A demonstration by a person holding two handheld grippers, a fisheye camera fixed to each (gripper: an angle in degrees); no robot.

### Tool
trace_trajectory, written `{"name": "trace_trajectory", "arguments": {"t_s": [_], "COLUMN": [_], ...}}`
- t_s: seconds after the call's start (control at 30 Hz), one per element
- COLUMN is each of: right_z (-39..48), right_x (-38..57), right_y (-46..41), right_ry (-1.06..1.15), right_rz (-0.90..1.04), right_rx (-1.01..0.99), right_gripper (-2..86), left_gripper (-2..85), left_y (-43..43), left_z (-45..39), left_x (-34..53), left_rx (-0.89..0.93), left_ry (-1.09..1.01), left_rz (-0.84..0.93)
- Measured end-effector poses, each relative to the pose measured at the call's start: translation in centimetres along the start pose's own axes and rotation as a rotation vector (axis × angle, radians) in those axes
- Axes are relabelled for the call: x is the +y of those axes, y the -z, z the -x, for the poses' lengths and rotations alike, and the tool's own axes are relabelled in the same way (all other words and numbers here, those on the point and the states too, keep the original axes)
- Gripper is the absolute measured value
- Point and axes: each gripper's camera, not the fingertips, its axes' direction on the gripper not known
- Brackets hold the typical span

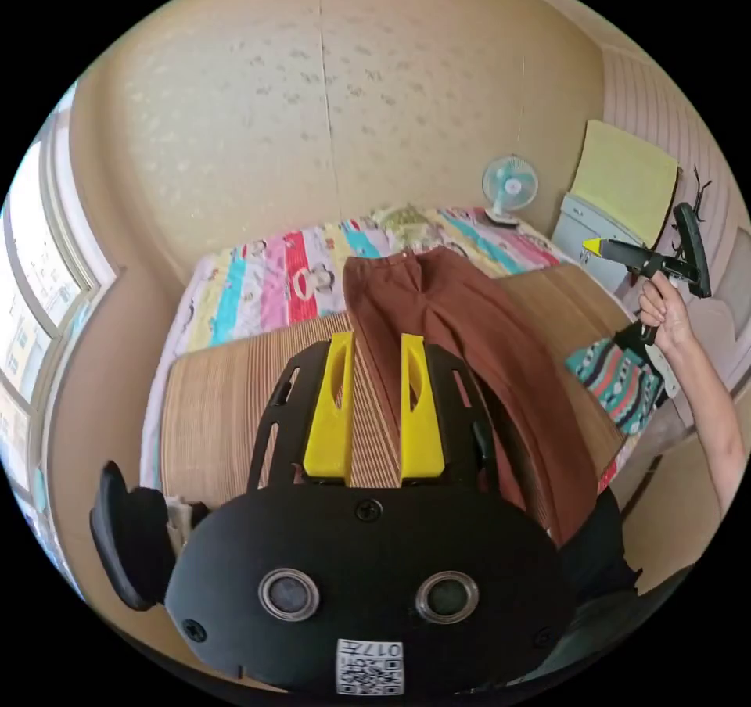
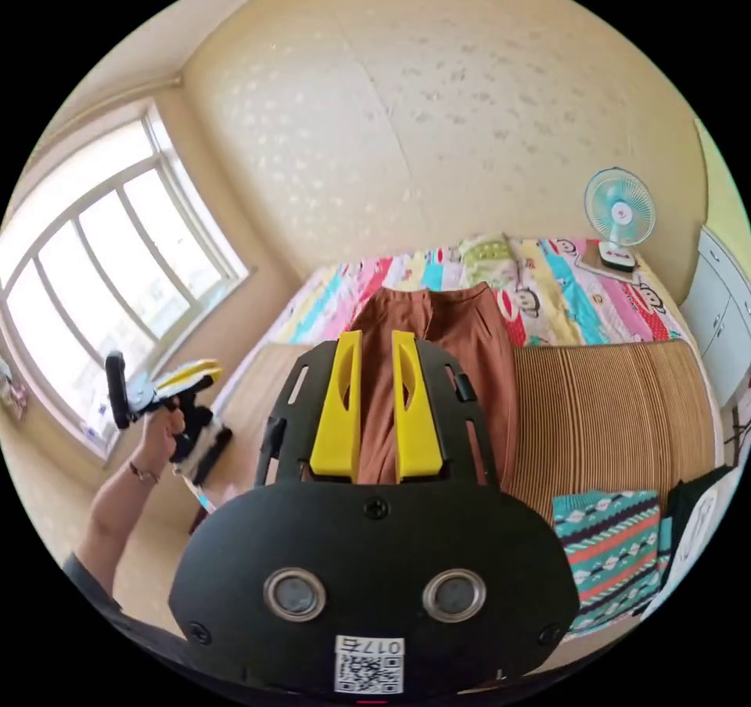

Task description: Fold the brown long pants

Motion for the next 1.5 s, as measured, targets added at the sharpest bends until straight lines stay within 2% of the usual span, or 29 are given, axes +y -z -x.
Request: {"name": "trace_trajectory", "arguments": {"t_s": [0.07, 0.1, 0.2, 0.23, 0.33, 0.4, 0.47, 0.53, 0.6, 0.63, 0.67, 0.73, 0.77, 0.87, 0.97, 1.07, 1.2, 1.27, 1.37, 1.4, 1.43, 1.5], "right_z": [-2.0, -3.5, -6.8, -7.2, -8.2, -6.5, -4.3, -2.1, -0.1, 0.3, 0.7, 0.4, 0.2, 0.7, 0.5, -2.6, -9.6, -12.3, -15.9, -16.3, -15.8, -11.6], "right_x": [8.3, 14.1, 26.9, 29.0, 37.0, 40.6, 42.4, 43.9, 45.1, 45.2, 44.9, 43.4, 42.3, 41.6, 43.8, 46.1, 44.1, 42.8, 42.1, 42.7, 43.0, 43.7], "right_y": [-6.5, -10.0, -14.4, -14.7, -13.8, -12.9, -13.0, -14.0, -14.2, -14.5, -15.2, -15.2, -14.3, -8.9, -7.4, -6.6, 0.8, 2.6, 1.6, -0.5, -1.2, -1.6], "right_ry": [0.048, 0.056, -0.015, -0.035, -0.142, -0.174, -0.164, -0.145, -0.090, -0.069, -0.020, -0.022, -0.035, 0.043, 0.115, 0.061, -0.111, -0.152, -0.224, -0.208, -0.169, 0.079], "right_rz": [0.181, 0.283, 0.419, 0.436, 0.425, 0.386, 0.390, 0.426, 0.366, 0.373, 0.397, 0.474, 0.509, 0.394, 0.481, 0.542, 0.279, 0.234, 0.308, 0.382, 0.399, 0.421], "right_rx": [0.030, 0.031, 0.016, 0.015, -0.059, -0.206, -0.253, -0.278, -0.176, -0.130, -0.086, -0.121, -0.166, -0.297, -0.255, -0.117, 0.082, 0.180, 0.156, 0.087, 0.101, 0.324], "right_gripper": [8.0, 8.4, 8.7, 8.7, 9.1, 9.6, 10.2, 10.2, 7.6, 6.6, 5.0, 3.7, 3.2, 2.8, 3.0, 4.5, 10.4, 13.1, 16.3, 16.5, 16.6, 12.0], "left_gripper": [9.6, 9.9, 12.2, 12.8, 12.4, 12.2, 13.0, 13.0, 11.0, 7.9, 3.5, 2.0, 1.5, 0.7, 0.0, -0.5, 1.1, 3.4, 4.9, 5.0, 5.1, 5.1], "left_y": [-8.2, -9.7, -13.8, -14.0, -10.2, -9.0, -10.3, -10.6, -11.0, -11.3, -11.5, -10.7, -9.2, -6.6, -6.5, -5.7, -3.2, -2.2, -1.9, -1.9, -1.9, -2.1], "left_z": [0.2, 0.2, -0.3, -0.6, -1.4, -1.8, -2.1, -2.7, -3.6, -3.8, -3.8, -3.0, -2.4, 0.0, 1.7, 2.1, 2.1, 1.5, 0.4, 0.2, -0.3, -1.2], "left_x": [8.4, 10.4, 18.5, 20.8, 26.2, 28.5, 30.0, 30.5, 29.9, 29.3, 28.5, 27.9, 27.9, 30.1, 33.8, 36.8, 37.8, 36.7, 34.3, 33.8, 32.8, 31.1], "left_rx": [0.170, 0.196, 0.219, 0.218, 0.103, 0.080, 0.112, 0.070, -0.006, -0.015, 0.065, 0.072, 0.102, 0.189, 0.246, 0.154, 0.222, 0.202, 0.207, 0.211, 0.218, 0.226], "left_ry": [0.029, 0.046, 0.145, 0.175, 0.251, 0.274, 0.313, 0.309, 0.249, 0.203, 0.151, 0.145, 0.133, 0.188, 0.302, 0.409, 0.414, 0.370, 0.297, 0.285, 0.265, 0.239], "left_rz": [0.190, 0.223, 0.318, 0.324, 0.136, 0.110, 0.221, 0.214, 0.224, 0.238, 0.271, 0.310, 0.265, 0.190, 0.147, 0.130, 0.025, 0.019, 0.021, 0.017, 0.008, 0.001]}}
